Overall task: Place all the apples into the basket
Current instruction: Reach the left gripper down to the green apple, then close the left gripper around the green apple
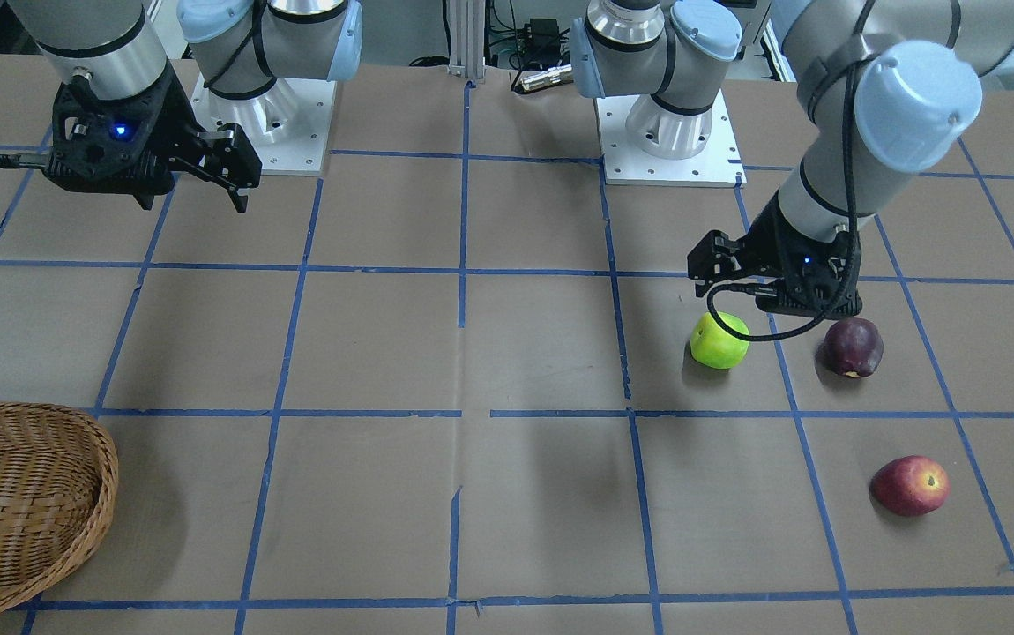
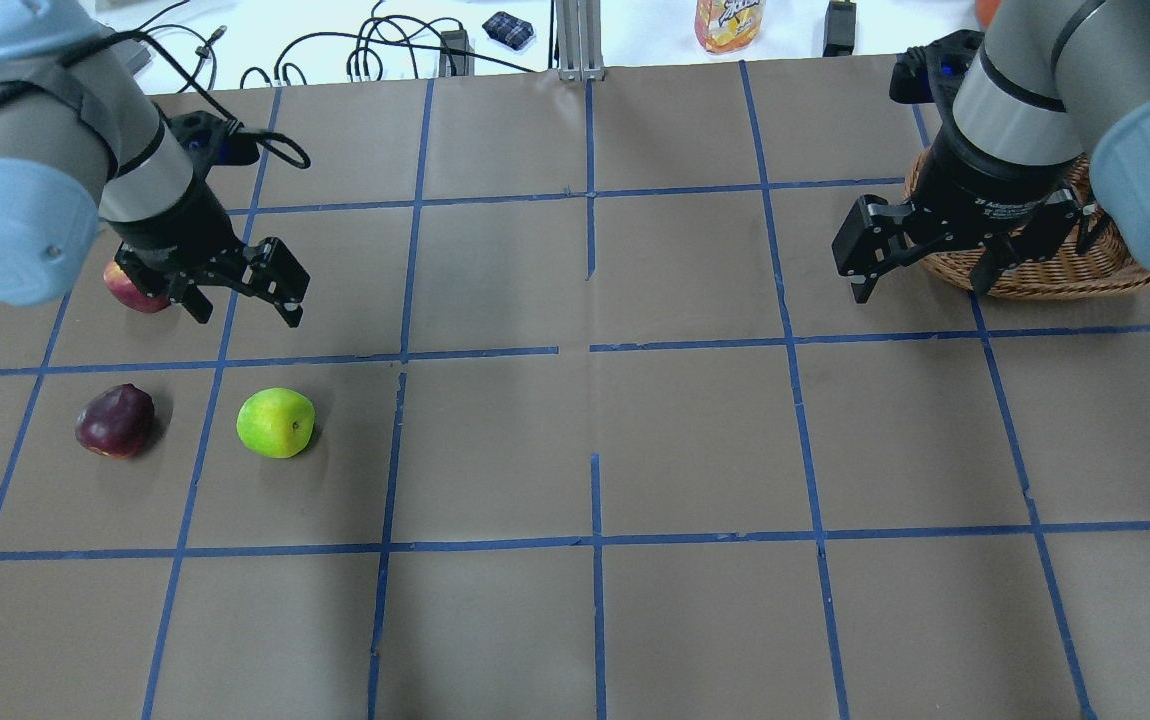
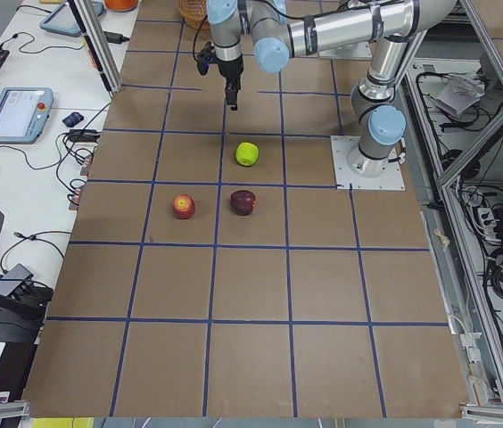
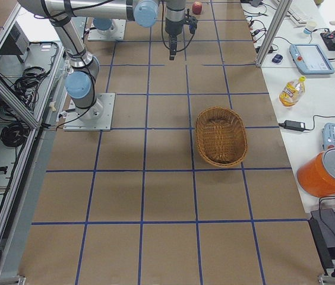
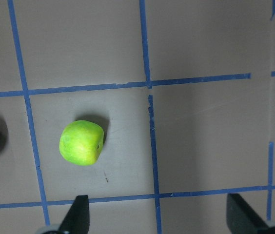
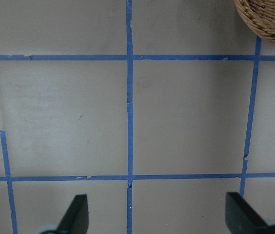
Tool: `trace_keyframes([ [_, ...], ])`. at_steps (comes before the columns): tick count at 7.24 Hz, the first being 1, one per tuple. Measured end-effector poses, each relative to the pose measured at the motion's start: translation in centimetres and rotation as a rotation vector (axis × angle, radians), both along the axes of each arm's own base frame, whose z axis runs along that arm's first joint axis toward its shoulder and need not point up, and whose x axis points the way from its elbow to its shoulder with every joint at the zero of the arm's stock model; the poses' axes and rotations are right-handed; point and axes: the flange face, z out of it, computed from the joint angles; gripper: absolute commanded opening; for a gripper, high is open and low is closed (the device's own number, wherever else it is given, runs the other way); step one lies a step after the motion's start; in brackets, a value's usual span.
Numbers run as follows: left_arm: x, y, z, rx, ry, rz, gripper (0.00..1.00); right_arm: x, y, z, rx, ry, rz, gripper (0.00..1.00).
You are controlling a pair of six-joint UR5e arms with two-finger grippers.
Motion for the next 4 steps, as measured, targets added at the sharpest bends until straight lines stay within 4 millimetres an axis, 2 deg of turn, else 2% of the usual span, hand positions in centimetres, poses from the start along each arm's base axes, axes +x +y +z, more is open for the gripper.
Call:
trace_keyframes([
  [1,2.0,0.8,-3.9,0.014,0.009,-0.036,1.0,0.0,0.0,0.0,0.0,-0.003,0.0,1.0],
  [2,3.2,1.8,-6.8,0.037,0.019,-0.092,1.0,0.1,0.0,0.1,-0.001,-0.005,-0.001,1.0],
  [4,4.4,2.2,-10.7,0.083,0.042,-0.155,1.0,0.1,0.0,-0.2,0.002,-0.007,0.0,1.0],
])
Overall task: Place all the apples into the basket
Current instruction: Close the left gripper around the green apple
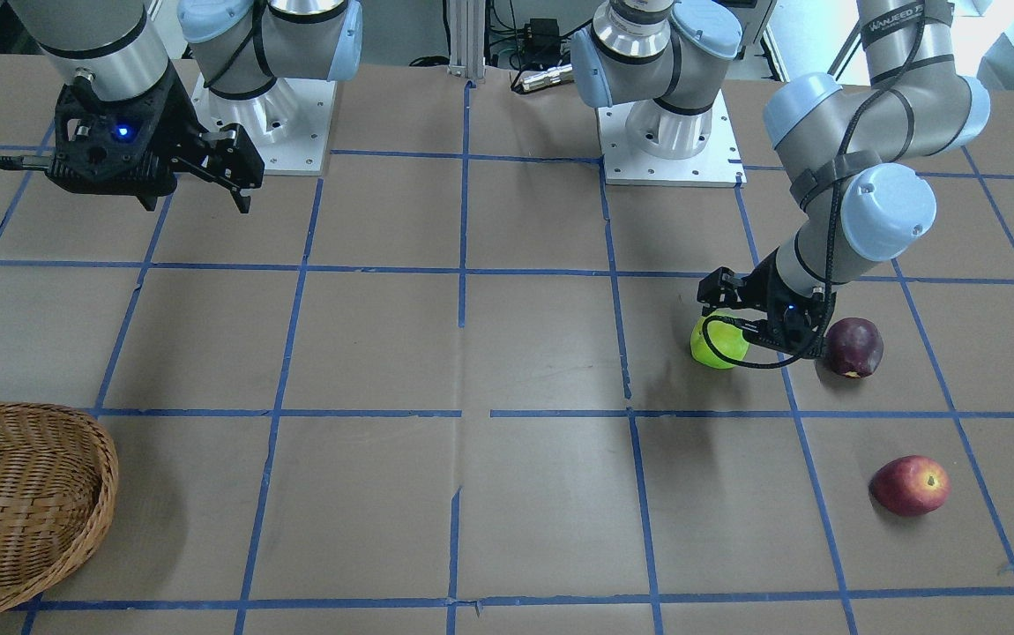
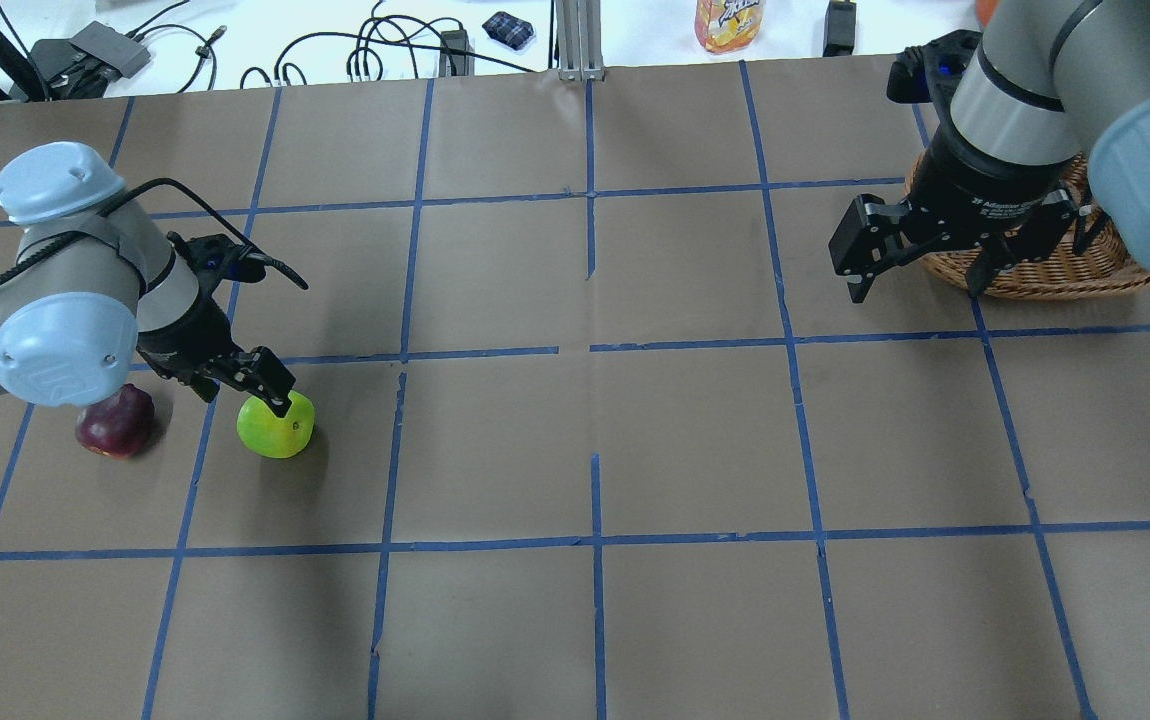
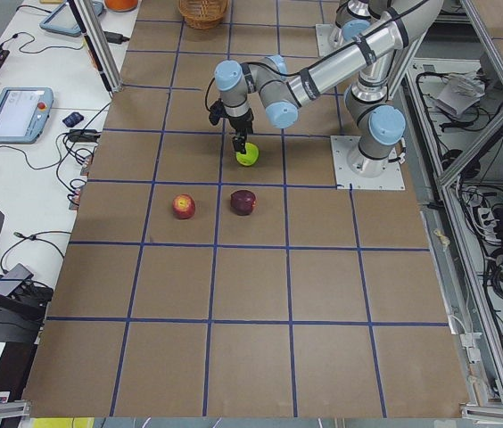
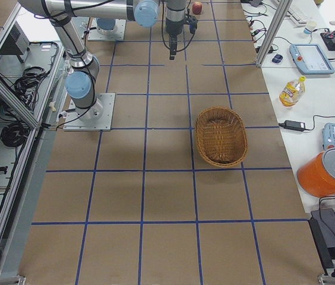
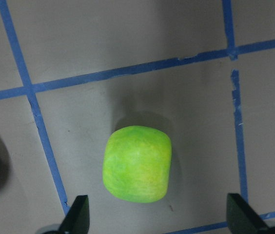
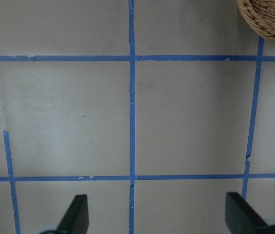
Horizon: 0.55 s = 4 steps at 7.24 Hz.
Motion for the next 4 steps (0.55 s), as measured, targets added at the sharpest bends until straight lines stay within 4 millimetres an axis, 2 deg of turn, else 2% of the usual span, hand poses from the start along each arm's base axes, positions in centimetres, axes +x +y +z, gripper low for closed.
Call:
trace_keyframes([
  [1,0.2,-0.3,-1.6,0.015,0.006,-0.007,1.0,0.0,0.0,-0.1,0.001,-0.001,0.001,1.0],
  [2,0.4,-0.6,-3.3,0.037,0.013,-0.008,0.91,0.0,0.0,-0.2,0.003,-0.002,0.001,1.0],
  [3,0.4,-0.8,-4.4,0.056,0.018,-0.007,0.47,0.0,0.0,-0.3,0.004,-0.001,0.0,1.0],
  [4,0.4,-0.9,-5.1,0.066,0.021,-0.004,0.35,0.0,0.0,-0.4,0.006,0.0,-0.003,1.0],
])
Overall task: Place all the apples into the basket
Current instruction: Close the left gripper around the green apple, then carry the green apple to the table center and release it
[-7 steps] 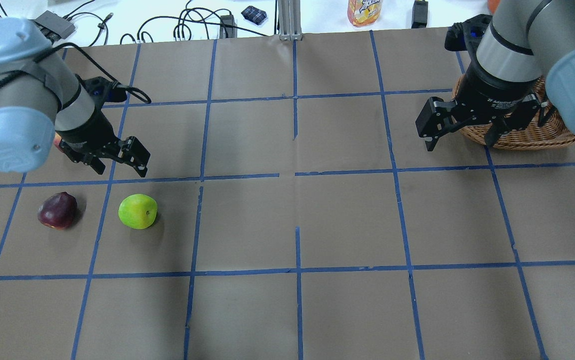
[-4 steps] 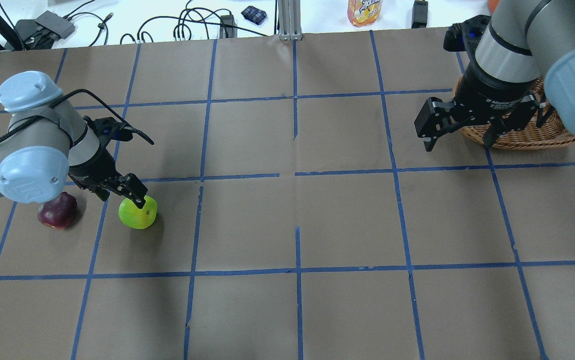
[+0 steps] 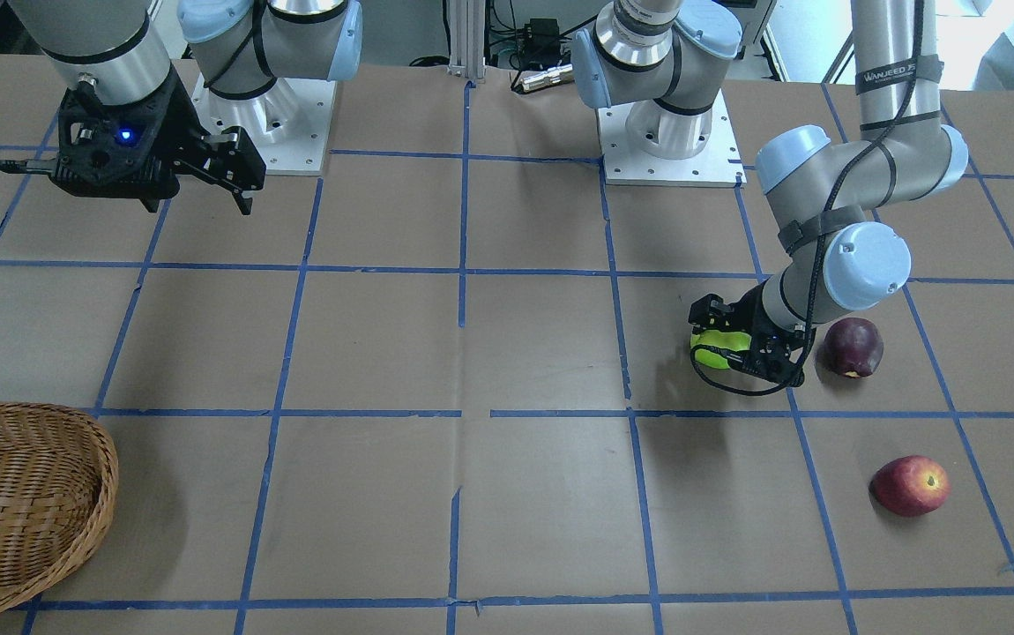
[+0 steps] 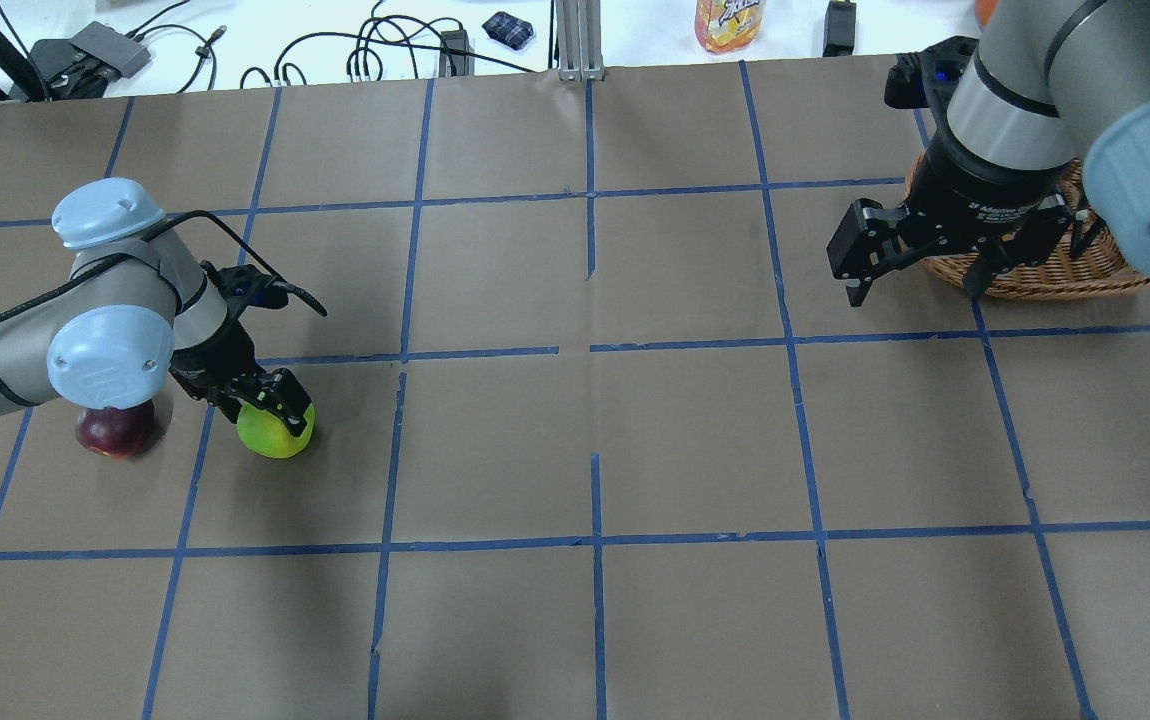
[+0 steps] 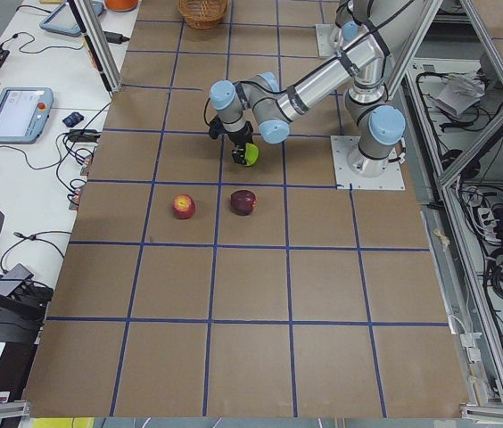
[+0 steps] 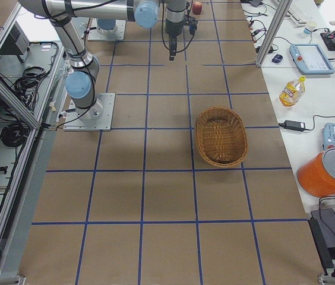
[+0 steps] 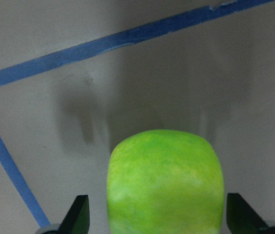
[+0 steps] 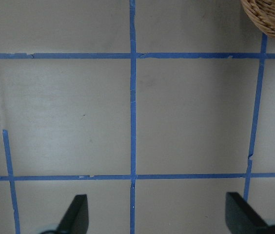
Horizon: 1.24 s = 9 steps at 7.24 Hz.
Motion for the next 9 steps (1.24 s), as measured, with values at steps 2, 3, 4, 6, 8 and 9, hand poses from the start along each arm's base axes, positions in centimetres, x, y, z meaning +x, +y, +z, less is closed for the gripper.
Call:
trace_keyframes([
  [2,-0.6,-0.6,0.1,-0.006,-0.011,0.065,0.35,-0.2,0.0,-0.1,0.001,0.001,-0.008,1.0],
  [3,-2.0,-1.3,1.0,-0.027,-0.018,0.148,0.36,-0.3,-0.1,-0.1,0.0,0.0,-0.012,1.0],
  [4,-5.0,-2.8,2.6,-0.059,-0.017,0.229,0.37,-0.4,-0.1,-0.1,0.0,0.001,-0.012,1.0],
  [6,-14.0,-4.7,5.1,-0.101,-0.028,0.378,0.36,-0.4,-0.5,-0.6,0.007,0.0,-0.014,1.0],
  [8,-24.9,-5.0,5.7,-0.129,0.035,0.504,0.36,-0.4,-1.9,-2.8,0.053,-0.004,-0.017,1.0],
  [9,-29.3,-4.9,5.0,-0.139,0.07,0.526,0.37,-0.5,-2.5,-3.8,0.072,-0.005,-0.018,1.0],
])
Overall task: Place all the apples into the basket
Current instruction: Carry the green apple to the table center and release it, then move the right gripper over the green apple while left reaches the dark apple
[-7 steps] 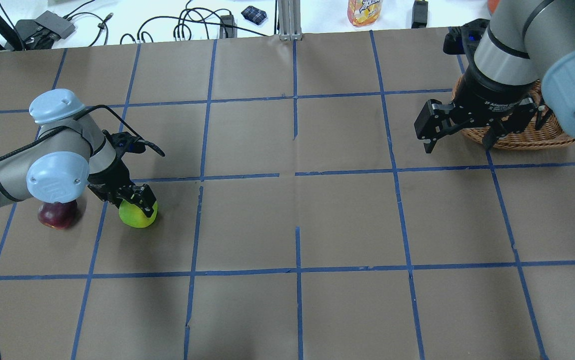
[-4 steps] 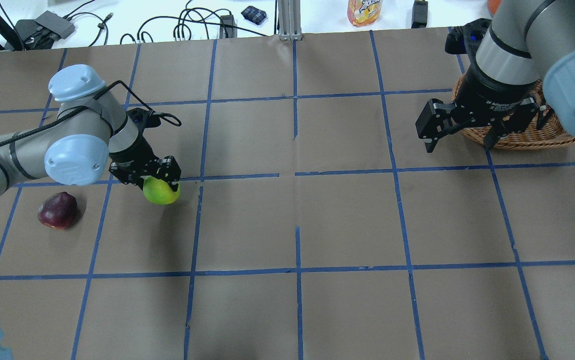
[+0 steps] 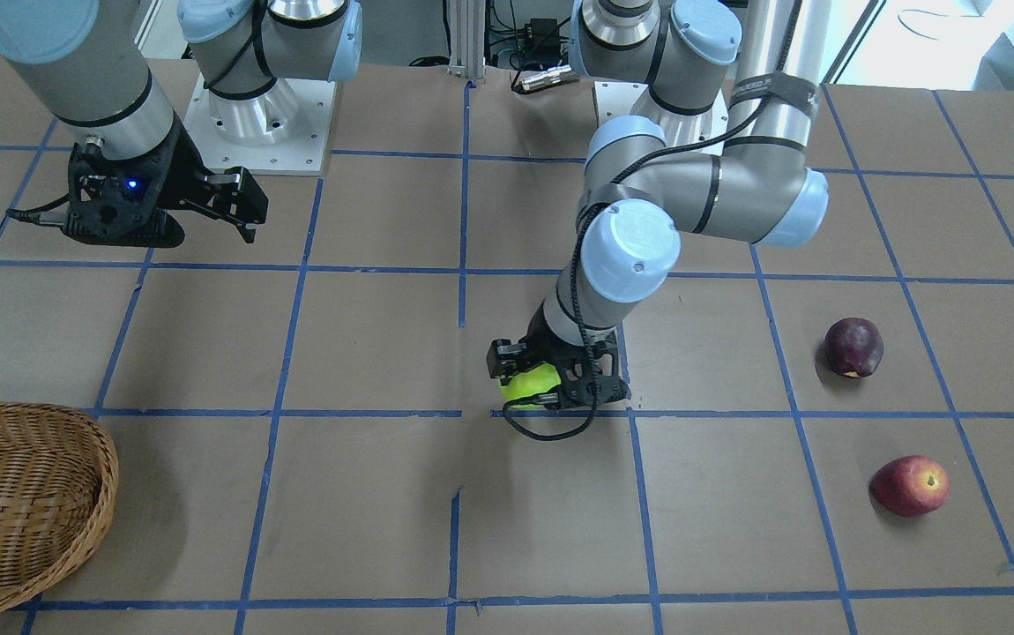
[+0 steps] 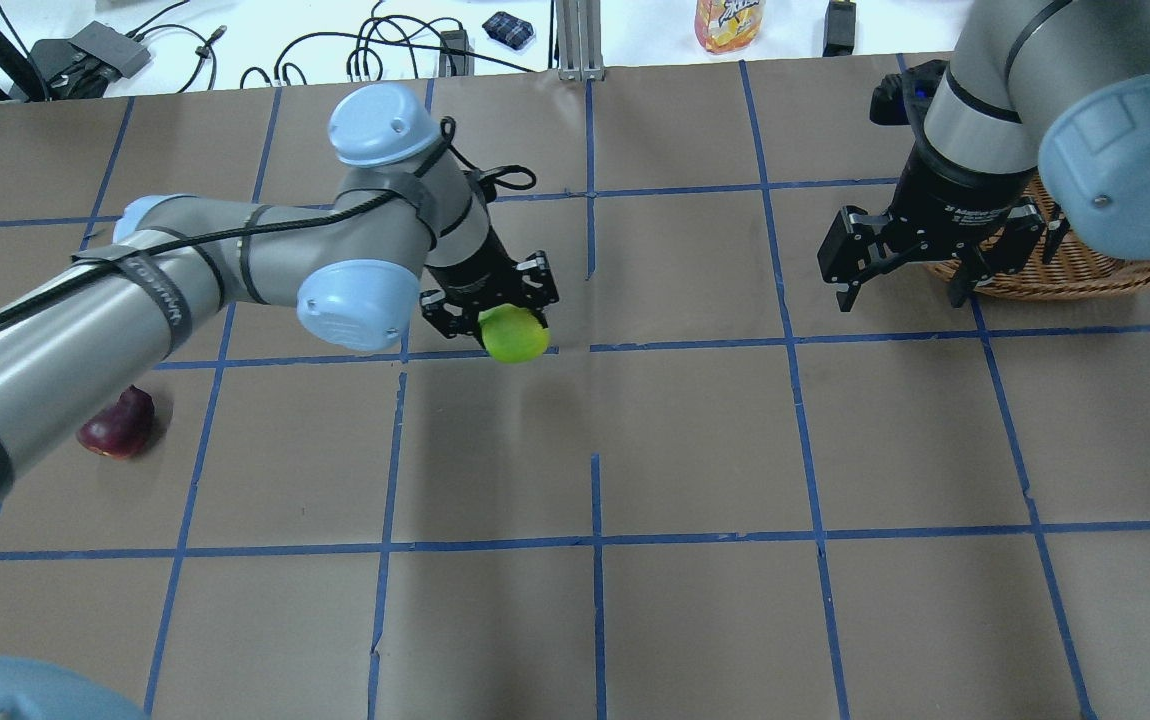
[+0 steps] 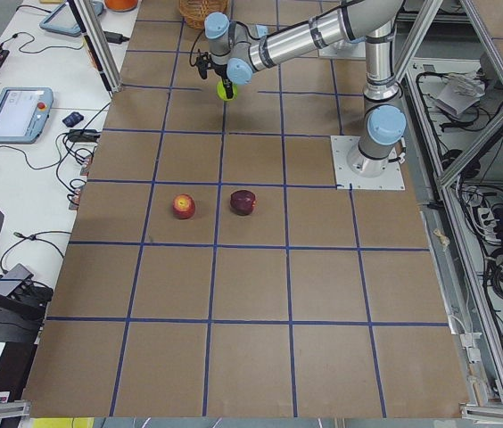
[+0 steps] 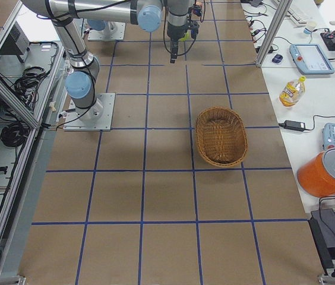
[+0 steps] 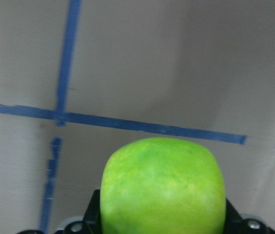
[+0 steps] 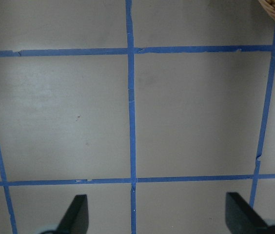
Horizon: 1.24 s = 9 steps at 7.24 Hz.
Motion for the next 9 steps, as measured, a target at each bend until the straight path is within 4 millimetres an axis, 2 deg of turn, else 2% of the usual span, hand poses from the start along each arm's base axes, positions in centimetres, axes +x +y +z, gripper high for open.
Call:
trace_keyframes([
  [1,-2.8,0.1,-1.3,-0.006,0.015,0.003,0.66,0.0,-0.4,-0.6,0.008,0.003,-0.001,1.0],
  [2,-4.2,0.2,-2.6,-0.001,0.018,-0.004,0.94,-0.1,-1.0,-1.2,0.008,0.008,-0.001,1.0],
  [3,-4.7,0.3,-3.5,0.006,0.015,-0.012,1.0,-0.1,-2.2,-2.0,-0.003,0.011,-0.002,1.0],
  [4,-4.9,0.3,-3.7,0.003,0.013,-0.016,1.0,-0.2,-3.9,-3.2,-0.037,0.014,-0.002,1.0],
  [5,-4.8,0.0,-2.7,-0.014,0.016,-0.016,1.0,-0.1,-5.5,-4.5,-0.075,0.014,-0.002,1.0],
  [6,-4.3,-0.6,-0.9,-0.034,0.021,-0.007,1.0,0.2,-6.4,-5.3,-0.094,0.008,-0.005,1.0],
  [7,-2.6,-1.6,1.7,-0.044,0.023,0.011,1.0,0.7,-6.8,-5.8,-0.1,-0.007,-0.008,1.0],
  [8,0.3,-2.6,4.4,-0.036,0.018,0.009,1.0,1.9,-7.1,-6.3,-0.109,-0.038,0.002,1.0],
  [9,4.3,-3.4,6.9,-0.02,0.012,-0.019,1.0,4.2,-7.3,-6.8,-0.131,-0.071,0.028,1.0],
])
